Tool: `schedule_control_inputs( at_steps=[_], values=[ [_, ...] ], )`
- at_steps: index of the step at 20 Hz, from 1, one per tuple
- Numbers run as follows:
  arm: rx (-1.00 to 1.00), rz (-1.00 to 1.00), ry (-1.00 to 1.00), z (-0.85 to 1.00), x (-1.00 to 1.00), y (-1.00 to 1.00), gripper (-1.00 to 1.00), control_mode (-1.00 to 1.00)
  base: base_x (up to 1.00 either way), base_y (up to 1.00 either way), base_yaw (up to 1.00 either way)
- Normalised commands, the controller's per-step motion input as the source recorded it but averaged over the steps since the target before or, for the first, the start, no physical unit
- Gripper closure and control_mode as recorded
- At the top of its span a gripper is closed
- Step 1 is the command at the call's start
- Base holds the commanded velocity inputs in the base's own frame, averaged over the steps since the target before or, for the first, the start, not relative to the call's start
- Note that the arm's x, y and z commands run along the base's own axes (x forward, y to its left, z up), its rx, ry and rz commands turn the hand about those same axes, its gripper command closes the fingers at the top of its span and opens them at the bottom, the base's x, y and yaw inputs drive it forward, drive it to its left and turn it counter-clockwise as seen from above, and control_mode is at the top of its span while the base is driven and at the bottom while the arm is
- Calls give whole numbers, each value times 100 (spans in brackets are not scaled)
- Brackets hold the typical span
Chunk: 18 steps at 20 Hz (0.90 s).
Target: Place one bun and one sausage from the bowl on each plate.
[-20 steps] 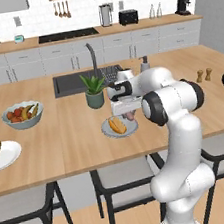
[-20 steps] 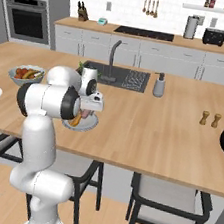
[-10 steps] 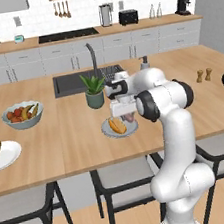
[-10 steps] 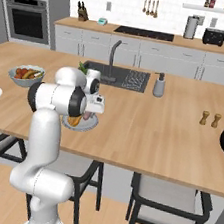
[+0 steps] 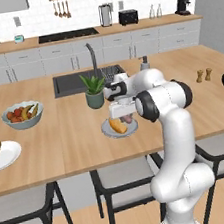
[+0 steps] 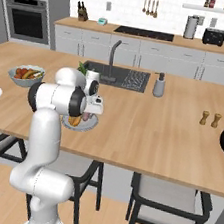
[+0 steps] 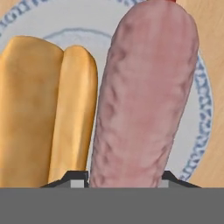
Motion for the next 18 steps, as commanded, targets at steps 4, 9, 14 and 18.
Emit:
schedule_control_inputs(
  at_steps=[4, 9, 14, 18],
  values=[
    [1, 2, 0, -29, 12, 0, 100, -100, 0, 0, 0],
    [0, 0, 0, -1, 1, 0, -100, -100, 0, 0, 0],
    [0, 0, 1, 0, 0, 0, -100, -100, 0, 0, 0],
    [0, 0, 1, 0, 0, 0, -100, -100, 0, 0, 0]
  ],
)
